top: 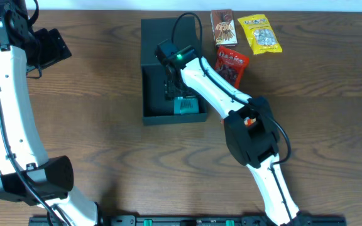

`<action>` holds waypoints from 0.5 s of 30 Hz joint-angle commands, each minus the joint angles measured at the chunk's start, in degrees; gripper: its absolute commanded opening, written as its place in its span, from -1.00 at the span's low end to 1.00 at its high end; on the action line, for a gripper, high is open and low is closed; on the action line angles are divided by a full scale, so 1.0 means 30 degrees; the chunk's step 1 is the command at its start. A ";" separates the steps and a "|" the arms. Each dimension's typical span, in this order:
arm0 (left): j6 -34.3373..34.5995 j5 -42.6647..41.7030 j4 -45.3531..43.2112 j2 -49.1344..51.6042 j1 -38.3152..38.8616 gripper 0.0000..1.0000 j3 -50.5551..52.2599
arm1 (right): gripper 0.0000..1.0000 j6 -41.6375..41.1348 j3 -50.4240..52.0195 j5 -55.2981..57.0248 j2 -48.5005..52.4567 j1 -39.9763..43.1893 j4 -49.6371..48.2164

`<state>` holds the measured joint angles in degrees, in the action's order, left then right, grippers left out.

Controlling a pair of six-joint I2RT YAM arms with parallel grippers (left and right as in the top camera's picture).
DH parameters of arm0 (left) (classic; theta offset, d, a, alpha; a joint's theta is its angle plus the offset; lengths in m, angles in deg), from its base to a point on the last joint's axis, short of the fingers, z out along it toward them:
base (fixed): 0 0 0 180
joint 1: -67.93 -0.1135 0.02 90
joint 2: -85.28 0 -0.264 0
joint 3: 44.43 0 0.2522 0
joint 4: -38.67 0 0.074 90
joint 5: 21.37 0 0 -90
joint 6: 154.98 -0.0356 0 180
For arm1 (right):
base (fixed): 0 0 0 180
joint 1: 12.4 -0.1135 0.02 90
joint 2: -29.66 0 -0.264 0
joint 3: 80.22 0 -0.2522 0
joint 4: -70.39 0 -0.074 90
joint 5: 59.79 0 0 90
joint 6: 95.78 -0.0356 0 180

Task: Pack container
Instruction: 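Lower the teal cookie box upright into the black box, release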

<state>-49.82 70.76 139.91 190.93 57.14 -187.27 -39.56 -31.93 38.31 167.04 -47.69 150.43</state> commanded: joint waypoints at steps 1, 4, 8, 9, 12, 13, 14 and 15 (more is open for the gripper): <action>-0.0124 -0.0313 0.0022 0.0000 -0.0044 0.91 -0.0015 | 0.80 -0.0211 0.0000 0.1610 0.0000 0.0051 -0.0182; -0.0124 -0.0313 -0.0066 0.0000 -0.0044 0.91 -0.0015 | 0.98 0.0015 -0.0066 0.1486 -0.0102 0.0153 -0.0175; -0.0131 -0.0313 -0.0233 0.0000 -0.0044 0.90 -0.0015 | 0.98 0.0576 -0.0240 0.1144 -0.0794 0.0153 0.0444; -0.0131 -0.0313 -0.0277 0.0000 -0.0044 0.90 -0.0015 | 0.98 0.0612 -0.0350 0.1137 -0.1231 0.0138 0.0729; -0.0131 -0.0306 -0.0328 0.0000 -0.0044 0.90 -0.0015 | 0.98 0.1523 -0.0372 0.0627 -0.2586 0.0109 0.0758; -0.0131 -0.0306 -0.0342 0.0000 -0.0044 0.90 -0.0015 | 0.99 0.1734 -0.0379 0.0415 -0.3067 0.0117 0.0758; -0.0131 -0.0306 -0.0357 0.0000 -0.0044 0.90 -0.0015 | 0.98 0.1945 -0.0379 0.0211 -0.3555 0.0117 0.0750; -0.0131 -0.0306 -0.0379 0.0000 -0.0044 0.91 -0.0015 | 0.99 0.2200 -0.0379 0.0131 -0.4167 0.0117 0.0685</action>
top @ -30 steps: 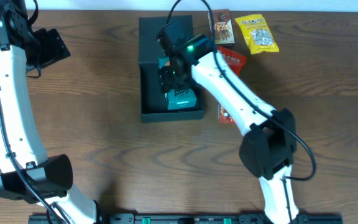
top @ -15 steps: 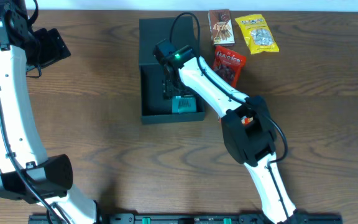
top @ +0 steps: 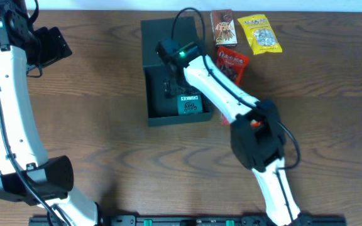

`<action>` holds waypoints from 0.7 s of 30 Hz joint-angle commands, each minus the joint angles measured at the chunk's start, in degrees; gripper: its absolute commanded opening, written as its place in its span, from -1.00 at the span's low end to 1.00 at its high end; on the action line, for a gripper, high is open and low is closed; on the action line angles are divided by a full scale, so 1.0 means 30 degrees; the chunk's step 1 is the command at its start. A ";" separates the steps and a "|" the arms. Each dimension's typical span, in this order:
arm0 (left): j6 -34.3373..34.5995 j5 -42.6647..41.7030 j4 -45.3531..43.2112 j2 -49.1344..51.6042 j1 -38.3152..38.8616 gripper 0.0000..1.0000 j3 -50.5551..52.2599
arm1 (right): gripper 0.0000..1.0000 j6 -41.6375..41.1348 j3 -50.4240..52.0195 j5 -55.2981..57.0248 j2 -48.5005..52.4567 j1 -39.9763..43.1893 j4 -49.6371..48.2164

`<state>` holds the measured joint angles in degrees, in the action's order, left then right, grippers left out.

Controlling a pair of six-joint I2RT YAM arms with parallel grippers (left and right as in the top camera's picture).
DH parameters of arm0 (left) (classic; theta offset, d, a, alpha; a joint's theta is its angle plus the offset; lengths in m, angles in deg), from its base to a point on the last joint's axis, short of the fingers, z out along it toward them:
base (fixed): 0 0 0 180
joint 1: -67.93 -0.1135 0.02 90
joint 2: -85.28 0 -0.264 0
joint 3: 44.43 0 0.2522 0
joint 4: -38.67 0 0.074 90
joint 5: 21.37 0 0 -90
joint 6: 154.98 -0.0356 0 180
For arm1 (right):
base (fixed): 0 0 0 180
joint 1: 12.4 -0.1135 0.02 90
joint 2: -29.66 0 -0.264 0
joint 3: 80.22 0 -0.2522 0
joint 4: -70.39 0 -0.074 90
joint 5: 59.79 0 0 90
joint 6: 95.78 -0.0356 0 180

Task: Pack container
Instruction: 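Lower the teal cookie box upright into the black box, release, then grasp the red HACKS candy bag with the right gripper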

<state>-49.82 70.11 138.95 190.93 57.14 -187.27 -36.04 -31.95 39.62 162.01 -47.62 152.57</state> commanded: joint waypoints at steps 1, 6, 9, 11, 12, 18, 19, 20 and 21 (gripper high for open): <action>-0.0124 -0.0087 -0.0080 0.0000 -0.0044 0.90 -0.0015 | 0.98 0.1282 -0.0372 -0.0284 -0.3082 0.0095 -0.0109; -0.0124 -0.0124 -0.0087 0.0000 -0.0029 0.90 0.0007 | 0.99 0.2805 -0.0379 0.1086 -0.5501 0.0474 -0.0685; -0.0124 -0.0823 -0.0146 0.0000 -0.0022 0.90 0.0175 | 0.98 0.3570 -0.0372 0.1851 -0.5646 0.1617 -0.0678; -0.0124 -0.1326 -0.0248 0.0000 -0.0015 0.91 0.0466 | 0.98 0.3898 -0.0364 0.1093 -0.5377 0.2812 -0.0729; -0.0117 -0.1486 -0.0350 0.0000 -0.0015 0.90 0.0670 | 0.98 0.4000 -0.0364 0.0736 -0.5173 0.3410 -0.0845; 0.0109 -0.2098 -0.1399 0.0000 0.0000 0.91 0.3002 | 0.98 0.2149 -0.0364 -0.0459 -0.3067 0.7067 -0.1406; 0.0138 -0.2208 -0.1698 0.0000 0.0000 0.90 0.3541 | 0.98 0.1639 -0.0364 -0.0991 -0.2441 0.7592 -0.1617; 0.0248 -0.2317 -0.2062 0.0000 0.0000 0.90 0.4095 | 0.98 0.1166 -0.0364 -0.1749 -0.1902 0.7927 -0.1872; 0.0255 -0.2382 -0.2426 0.0000 0.0000 0.91 0.4597 | 0.98 0.0831 -0.0364 -0.2514 -0.1355 0.8123 -0.2178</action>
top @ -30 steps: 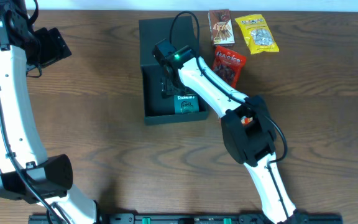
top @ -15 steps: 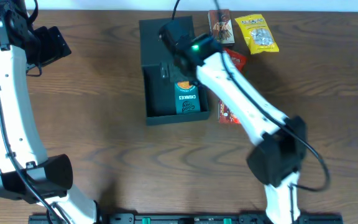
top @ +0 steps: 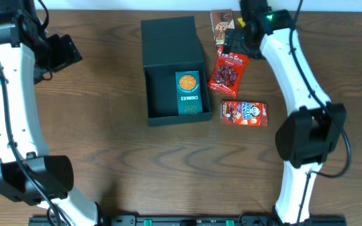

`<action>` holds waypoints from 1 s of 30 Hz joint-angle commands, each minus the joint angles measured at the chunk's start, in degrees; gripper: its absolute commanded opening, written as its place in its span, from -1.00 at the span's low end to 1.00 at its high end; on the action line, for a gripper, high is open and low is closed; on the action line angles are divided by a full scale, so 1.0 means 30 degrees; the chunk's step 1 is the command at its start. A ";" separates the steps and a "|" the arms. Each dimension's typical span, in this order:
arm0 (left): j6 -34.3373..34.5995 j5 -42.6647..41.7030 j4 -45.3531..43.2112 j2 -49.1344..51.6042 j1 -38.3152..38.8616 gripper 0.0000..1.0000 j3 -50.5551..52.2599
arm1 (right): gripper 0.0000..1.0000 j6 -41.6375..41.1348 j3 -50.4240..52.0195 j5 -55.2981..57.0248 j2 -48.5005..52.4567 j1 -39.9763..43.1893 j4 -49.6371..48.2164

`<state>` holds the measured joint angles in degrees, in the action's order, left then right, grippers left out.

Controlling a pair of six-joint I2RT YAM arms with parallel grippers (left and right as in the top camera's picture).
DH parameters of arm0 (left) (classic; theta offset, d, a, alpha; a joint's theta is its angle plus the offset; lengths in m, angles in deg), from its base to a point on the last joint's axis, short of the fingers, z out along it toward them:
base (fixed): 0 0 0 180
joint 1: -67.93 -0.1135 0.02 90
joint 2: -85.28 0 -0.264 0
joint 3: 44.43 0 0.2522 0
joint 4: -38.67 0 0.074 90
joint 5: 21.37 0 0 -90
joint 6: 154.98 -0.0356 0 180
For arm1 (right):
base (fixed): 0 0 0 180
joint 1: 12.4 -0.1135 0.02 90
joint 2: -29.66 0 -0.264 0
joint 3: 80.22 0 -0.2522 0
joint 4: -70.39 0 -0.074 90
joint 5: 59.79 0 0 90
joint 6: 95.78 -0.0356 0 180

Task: Pack container
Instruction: 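Grasp the red HACKS candy bag with the right gripper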

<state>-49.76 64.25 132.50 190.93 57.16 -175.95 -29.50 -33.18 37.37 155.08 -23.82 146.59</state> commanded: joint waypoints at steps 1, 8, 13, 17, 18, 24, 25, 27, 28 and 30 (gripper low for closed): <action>0.0408 -0.0423 -0.0707 0.0000 0.0029 0.90 0.1392 | 0.98 -0.1588 0.0044 -0.2404 0.1545 0.0248 -0.0561; 0.0561 -0.0430 -0.1690 0.0000 0.0408 0.91 0.2769 | 0.99 -0.2244 0.0044 -0.2543 0.4153 -0.0466 -0.1246; 0.0554 -0.0481 -0.1734 0.0000 0.0729 0.91 0.2878 | 0.99 -0.3162 0.0044 -0.3169 0.5472 -0.0379 -0.1100; 0.0554 -0.0503 -0.1858 0.0000 0.0954 0.91 0.2885 | 0.71 -0.3169 0.0044 -0.3177 0.5697 -0.0386 -0.1107; 0.0561 -0.0503 -0.1894 0.0000 0.1005 0.91 0.2878 | 0.50 -0.3177 0.0044 -0.3177 0.5697 -0.0386 -0.1115; 0.0561 -0.0546 -0.2244 0.0000 0.1443 0.90 0.2878 | -0.28 -0.3155 0.0029 -0.3198 0.5676 -0.0408 -0.0852; 0.0554 -0.0546 -0.2302 0.0000 0.1486 0.90 0.2885 | -0.35 -0.3133 0.0000 -0.3191 0.5625 -0.0437 -0.0729; 0.0554 -0.0539 -0.2368 0.0000 0.1566 0.90 0.2878 | -0.45 -0.2820 -0.0204 -0.3191 0.5413 -0.0459 -0.0415; 0.0554 -0.0539 -0.2426 0.0000 0.1588 0.90 0.2885 | -0.46 -0.2608 -0.0423 -0.3198 0.5268 -0.0459 -0.0182; 0.0554 -0.0546 -0.2492 0.0000 0.1617 0.90 0.2878 | -0.49 -0.2055 -0.1209 -0.3191 0.4932 -0.0474 0.0510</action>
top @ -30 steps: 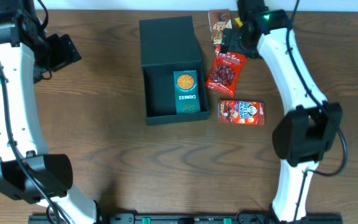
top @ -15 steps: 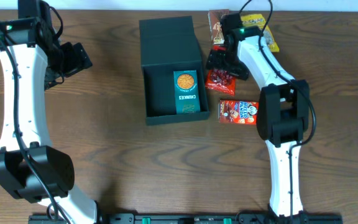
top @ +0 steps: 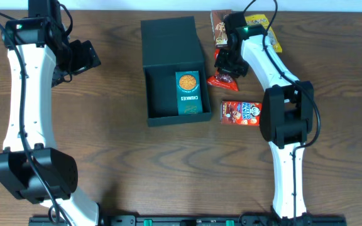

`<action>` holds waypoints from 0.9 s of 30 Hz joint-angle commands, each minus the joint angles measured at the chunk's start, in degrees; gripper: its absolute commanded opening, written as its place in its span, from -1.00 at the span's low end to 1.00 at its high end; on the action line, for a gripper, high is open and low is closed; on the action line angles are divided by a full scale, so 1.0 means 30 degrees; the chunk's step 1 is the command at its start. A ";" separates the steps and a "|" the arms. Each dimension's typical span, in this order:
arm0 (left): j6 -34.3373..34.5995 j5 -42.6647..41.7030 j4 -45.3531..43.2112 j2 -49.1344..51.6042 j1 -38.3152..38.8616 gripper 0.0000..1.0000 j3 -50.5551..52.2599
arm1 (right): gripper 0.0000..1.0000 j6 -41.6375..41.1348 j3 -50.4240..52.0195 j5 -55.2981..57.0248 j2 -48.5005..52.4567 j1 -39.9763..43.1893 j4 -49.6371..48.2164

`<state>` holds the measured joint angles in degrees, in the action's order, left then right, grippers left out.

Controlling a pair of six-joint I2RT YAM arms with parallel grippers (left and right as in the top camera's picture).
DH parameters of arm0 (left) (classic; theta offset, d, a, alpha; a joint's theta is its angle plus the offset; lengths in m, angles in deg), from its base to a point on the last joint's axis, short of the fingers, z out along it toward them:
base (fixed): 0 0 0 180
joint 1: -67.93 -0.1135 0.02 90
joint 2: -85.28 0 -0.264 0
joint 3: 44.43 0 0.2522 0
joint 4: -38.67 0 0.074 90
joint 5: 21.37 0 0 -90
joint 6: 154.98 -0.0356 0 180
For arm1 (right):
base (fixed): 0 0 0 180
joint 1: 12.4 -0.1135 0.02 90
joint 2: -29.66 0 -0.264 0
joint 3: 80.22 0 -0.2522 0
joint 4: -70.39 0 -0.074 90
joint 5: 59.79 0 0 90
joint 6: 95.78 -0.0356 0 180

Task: Pack container
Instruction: 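Grasp the red HACKS candy bag with the right gripper, then place the red candy bag into the box beside the cookie box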

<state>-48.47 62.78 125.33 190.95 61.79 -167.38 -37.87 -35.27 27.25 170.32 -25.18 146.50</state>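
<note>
The dark box (top: 151, 100) lies open at centre, its lid (top: 168, 41) folded back. A teal packet (top: 188, 93) lies flat in the box's right part. My right gripper (top: 226, 63) is down over the dark red packet (top: 217, 80), covering most of it; its jaws look spread. A red-and-blue packet (top: 244, 113) lies on the table right of the box. My left gripper (top: 82, 55) hovers to the left of the box holding nothing, and its fingers cannot be made out.
A brown packet (top: 220, 28) lies at the back, right of the lid. A yellow packet (top: 275, 45) beside it is mostly hidden under my right arm. The wooden table (top: 118, 169) stretches bare in front of the box.
My right gripper moved from the back, beside the brown and yellow packets, down and left onto the dark red packet. My left gripper shifted right, closer to the box.
My right gripper was inside the box with the teal packet standing on edge at the front wall. Then the packet lay flatter under it. Then the gripper was out at the back right, the teal packet flat in the box. Now it is over the dark red packet.
</note>
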 commanded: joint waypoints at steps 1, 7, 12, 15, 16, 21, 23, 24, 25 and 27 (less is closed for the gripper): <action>0.0124 -0.0058 -0.0124 -0.0007 0.0080 0.91 0.0022 | -0.50 0.1122 -0.1217 0.0182 -0.0364 -0.0022 0.1107; 0.0124 -0.0051 -0.0124 -0.0007 0.0073 0.90 0.0022 | -0.59 0.2936 -0.5049 0.0175 -0.2011 -0.0510 0.4240; 0.0124 -0.0051 -0.0124 -0.0007 0.0073 0.90 0.0022 | -0.46 0.3475 -0.5931 -0.0189 -0.3752 -0.2149 0.5792; 0.0124 -0.0051 -0.0124 -0.0007 0.0073 0.90 0.0029 | -0.43 0.3730 -0.5923 -0.1311 -0.4000 -0.3723 0.6142; 0.0124 -0.0051 -0.0117 -0.0007 0.0073 0.91 0.0022 | -0.43 0.3730 -0.5858 -0.1435 -0.3934 -0.4313 0.6186; 0.0124 -0.0051 -0.0095 -0.0007 0.0073 0.90 0.0022 | -0.45 0.3716 -0.5734 -0.1457 -0.3089 -0.6550 0.6244; 0.0124 -0.0058 -0.0095 -0.0007 0.0073 0.90 0.0022 | -0.44 0.3708 -0.5705 -0.1421 -0.2754 -0.7286 0.6295; 0.0124 -0.0058 -0.0087 -0.0007 0.0073 0.90 0.0029 | -0.45 0.3599 -0.5661 -0.1290 -0.2528 -0.7592 0.6295; 0.0124 -0.0058 -0.0073 -0.0007 0.0073 0.91 0.0029 | -0.47 0.3293 -0.5639 -0.1056 -0.2375 -0.7803 0.6353; 0.0124 -0.0058 -0.0029 -0.0007 0.0073 0.91 0.0022 | -0.48 0.2834 -0.5552 -0.0867 -0.1960 -0.8065 0.6455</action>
<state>-48.47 62.76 125.02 190.93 61.84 -167.38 -27.89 -52.19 23.47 162.95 -48.85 165.58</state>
